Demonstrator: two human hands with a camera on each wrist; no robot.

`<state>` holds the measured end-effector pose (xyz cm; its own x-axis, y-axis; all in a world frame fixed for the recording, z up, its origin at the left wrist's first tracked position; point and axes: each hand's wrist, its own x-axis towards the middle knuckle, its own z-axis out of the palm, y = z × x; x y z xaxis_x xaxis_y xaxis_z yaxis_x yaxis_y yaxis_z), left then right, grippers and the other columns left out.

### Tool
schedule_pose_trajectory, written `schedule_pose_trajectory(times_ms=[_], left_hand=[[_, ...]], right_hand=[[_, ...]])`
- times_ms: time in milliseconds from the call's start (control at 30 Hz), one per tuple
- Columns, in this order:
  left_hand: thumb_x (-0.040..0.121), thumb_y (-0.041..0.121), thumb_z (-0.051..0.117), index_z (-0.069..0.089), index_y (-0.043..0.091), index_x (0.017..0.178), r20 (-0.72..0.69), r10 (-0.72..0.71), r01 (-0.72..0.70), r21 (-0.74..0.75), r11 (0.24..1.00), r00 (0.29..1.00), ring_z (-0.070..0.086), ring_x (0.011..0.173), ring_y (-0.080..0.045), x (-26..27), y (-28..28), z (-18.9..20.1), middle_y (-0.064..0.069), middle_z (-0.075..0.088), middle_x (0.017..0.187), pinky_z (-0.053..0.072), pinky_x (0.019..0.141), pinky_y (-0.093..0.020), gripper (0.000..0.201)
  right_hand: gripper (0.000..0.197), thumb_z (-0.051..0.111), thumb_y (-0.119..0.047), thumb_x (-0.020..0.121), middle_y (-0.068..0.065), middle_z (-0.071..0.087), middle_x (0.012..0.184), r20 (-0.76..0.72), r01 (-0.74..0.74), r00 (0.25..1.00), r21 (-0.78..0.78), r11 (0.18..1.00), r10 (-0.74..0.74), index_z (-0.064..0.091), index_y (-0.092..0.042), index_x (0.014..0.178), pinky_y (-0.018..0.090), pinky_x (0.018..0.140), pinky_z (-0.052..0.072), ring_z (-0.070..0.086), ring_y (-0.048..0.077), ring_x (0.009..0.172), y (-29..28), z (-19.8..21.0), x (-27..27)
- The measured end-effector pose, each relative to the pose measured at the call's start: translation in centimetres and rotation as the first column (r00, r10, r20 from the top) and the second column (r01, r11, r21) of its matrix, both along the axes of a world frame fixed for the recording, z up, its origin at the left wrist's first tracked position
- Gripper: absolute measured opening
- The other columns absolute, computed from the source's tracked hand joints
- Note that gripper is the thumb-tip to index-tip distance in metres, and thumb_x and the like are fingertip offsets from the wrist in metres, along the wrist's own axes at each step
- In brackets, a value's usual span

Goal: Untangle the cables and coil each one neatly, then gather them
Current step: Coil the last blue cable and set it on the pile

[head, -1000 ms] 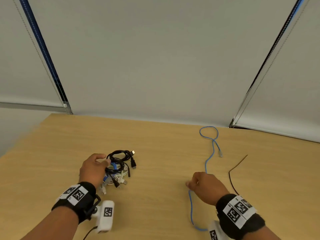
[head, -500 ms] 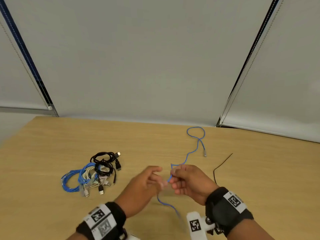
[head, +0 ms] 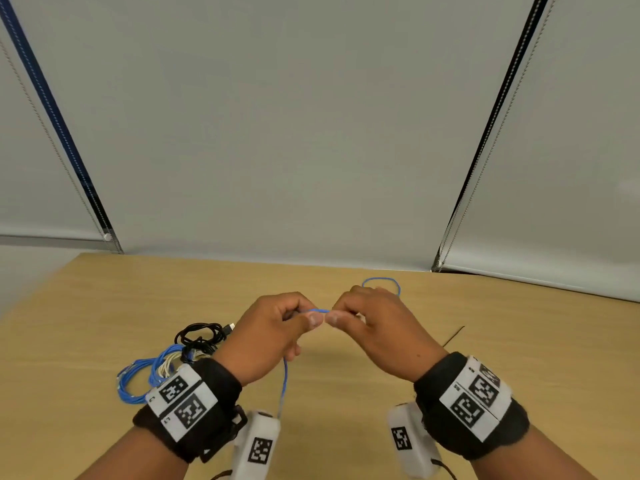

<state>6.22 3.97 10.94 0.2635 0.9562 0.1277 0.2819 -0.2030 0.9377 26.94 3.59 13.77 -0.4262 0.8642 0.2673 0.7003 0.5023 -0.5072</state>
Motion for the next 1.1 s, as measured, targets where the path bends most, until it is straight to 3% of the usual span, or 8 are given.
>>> schedule_pose_trajectory(times_ms=[133, 333, 500, 667, 767, 833, 967, 1100], left_hand=[[0.097, 0.019, 0.064, 0.070, 0.021, 0.078, -0.031, 0.028, -0.030, -0.057, 0.998, 0.999, 0.054, 0.048, -0.015, -1.4, 0.6, -1.2, 0.003, 0.054, 0.054, 0.054, 0.065, -0.039, 0.020], [0.098, 0.038, 0.056, 0.068, 0.015, 0.085, 0.265, -0.051, 0.103, -0.186, 0.977, 0.963, 0.027, 0.049, -0.012, -1.8, -0.4, -2.2, 0.004, 0.030, 0.058, 0.043, 0.053, -0.030, 0.029], [0.093, 0.040, 0.068, 0.065, 0.006, 0.092, 0.746, -0.199, 0.414, -0.112, 0.903, 0.635, 0.059, 0.061, -0.024, -0.7, -1.1, 0.3, -0.008, 0.056, 0.068, 0.057, 0.070, -0.041, 0.034], [0.098, 0.032, 0.057, 0.066, 0.010, 0.105, 0.910, -0.121, 0.195, 0.045, 0.980, 0.398, 0.062, 0.125, -0.038, 0.4, 0.6, 3.8, -0.020, 0.070, 0.123, 0.054, 0.098, -0.050, 0.025], [0.103, 0.021, 0.050, 0.070, 0.017, 0.104, 0.767, 0.101, -0.243, 0.074, 0.967, 0.634, 0.064, 0.124, -0.024, -0.9, 2.6, 5.0, -0.010, 0.072, 0.125, 0.052, 0.101, -0.045, 0.021], [0.104, 0.014, 0.052, 0.075, 0.020, 0.104, 0.416, 0.304, -0.416, 0.211, 0.885, 0.857, 0.067, 0.112, -0.001, -1.9, 3.4, 4.4, 0.002, 0.076, 0.113, 0.053, 0.098, -0.034, 0.024], [0.104, 0.026, 0.052, 0.077, 0.021, 0.090, -0.139, 0.081, -0.062, 0.134, 0.989, 0.987, 0.068, 0.091, -0.001, -1.9, 2.6, 1.4, 0.007, 0.078, 0.089, 0.049, 0.089, -0.031, 0.028], [0.098, 0.040, 0.049, 0.072, 0.009, 0.090, 0.246, -0.233, 0.276, -0.157, 0.948, 0.941, 0.066, 0.066, -0.026, -0.3, 0.6, 0.1, -0.007, 0.066, 0.067, 0.051, 0.076, -0.041, 0.039]], right_hand=[[0.021, 0.060, -0.024, 0.098, -0.002, 0.066, 0.072, -0.363, 0.124, 0.922, -0.057, 0.991, -0.136, 0.064, -0.019, 0.078, 0.017, 0.063, 0.045, 0.065, 0.003, 0.067, 1.1, 0.7, 2.4], [0.023, 0.058, -0.036, 0.098, 0.000, 0.065, 0.071, -0.435, 0.269, 0.860, -0.053, 0.962, -0.265, 0.067, -0.026, 0.078, 0.020, 0.058, 0.046, 0.063, 0.007, 0.060, 3.1, 0.7, 5.0], [0.019, 0.061, -0.031, 0.097, -0.006, 0.055, 0.062, -0.425, 0.260, 0.851, -0.171, 0.950, -0.309, 0.068, -0.026, 0.081, 0.022, 0.055, 0.047, 0.059, 0.011, 0.055, 3.5, -0.8, 4.1], [0.022, 0.047, -0.027, 0.106, -0.003, 0.057, 0.066, -0.316, -0.151, 0.949, -0.464, 0.873, -0.004, 0.069, -0.026, 0.110, 0.022, 0.058, 0.049, 0.061, 0.014, 0.055, 0.7, -3.8, -0.2], [0.022, 0.047, -0.029, 0.105, -0.010, 0.054, 0.064, -0.281, -0.216, 0.958, -0.552, 0.806, 0.064, 0.067, -0.026, 0.112, 0.023, 0.057, 0.049, 0.055, 0.014, 0.054, -0.9, -4.3, -1.0], [0.018, 0.051, -0.030, 0.102, -0.021, 0.056, 0.064, -0.278, -0.225, 0.956, -0.498, 0.838, 0.092, 0.068, -0.025, 0.105, 0.014, 0.056, 0.043, 0.052, 0.001, 0.053, -1.1, -3.3, -0.8], [0.021, 0.051, -0.031, 0.100, -0.016, 0.054, 0.064, -0.405, -0.155, 0.914, -0.366, 0.918, -0.008, 0.071, -0.025, 0.094, 0.016, 0.054, 0.040, 0.047, 0.002, 0.053, 0.0, -0.3, 0.1], [0.026, 0.045, -0.018, 0.107, -0.002, 0.071, 0.097, -0.623, -0.176, 0.773, -0.392, 0.903, -0.120, 0.069, -0.013, 0.101, 0.033, 0.060, 0.051, 0.065, 0.019, 0.068, 0.8, 0.6, 0.0]])
